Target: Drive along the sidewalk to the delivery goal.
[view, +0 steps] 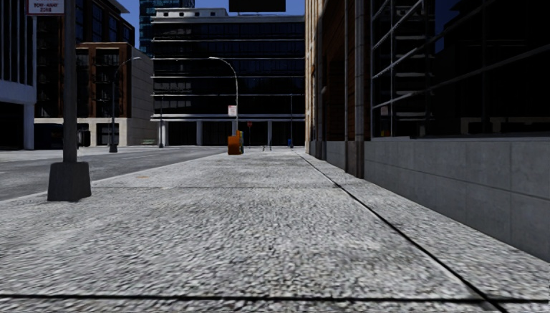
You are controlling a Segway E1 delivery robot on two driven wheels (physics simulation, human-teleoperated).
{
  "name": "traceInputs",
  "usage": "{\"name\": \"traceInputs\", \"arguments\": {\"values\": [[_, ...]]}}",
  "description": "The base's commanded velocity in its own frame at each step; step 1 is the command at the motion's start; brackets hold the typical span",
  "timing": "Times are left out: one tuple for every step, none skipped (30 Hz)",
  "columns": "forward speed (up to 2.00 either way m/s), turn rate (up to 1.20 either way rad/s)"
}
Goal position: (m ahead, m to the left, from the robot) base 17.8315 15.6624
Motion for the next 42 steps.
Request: {"name": "traceInputs", "arguments": {"values": [[2.00,0.00],[2.00,0.00],[2.00,0.00],[2.00,0.00],[2.00,0.00],[2.00,0.00],[2.00,0.00],[2.00,0.00],[2.00,0.00],[2.00,0.00],[2.00,0.00],[2.00,0.00],[2.00,0.00],[2.00,0.00],[2.00,0.00],[2.00,0.00],[2.00,0.00],[2.00,0.00],[2.00,0.00],[2.00,0.00],[2.00,0.00],[2.00,0.00],[2.00,0.00],[2.00,0.00],[2.00,0.00],[2.00,0.00],[2.00,0.00],[2.00,0.00],[2.00,0.00],[2.00,0.00],[2.00,0.00],[2.00,0.00],[2.00,0.00],[2.00,0.00],[2.00,0.00],[2.00,0.00],[2.00,0.00],[2.00,0.00],[2.00,0.00],[2.00,0.00],[2.00,0.00],[2.00,0.00]]}}
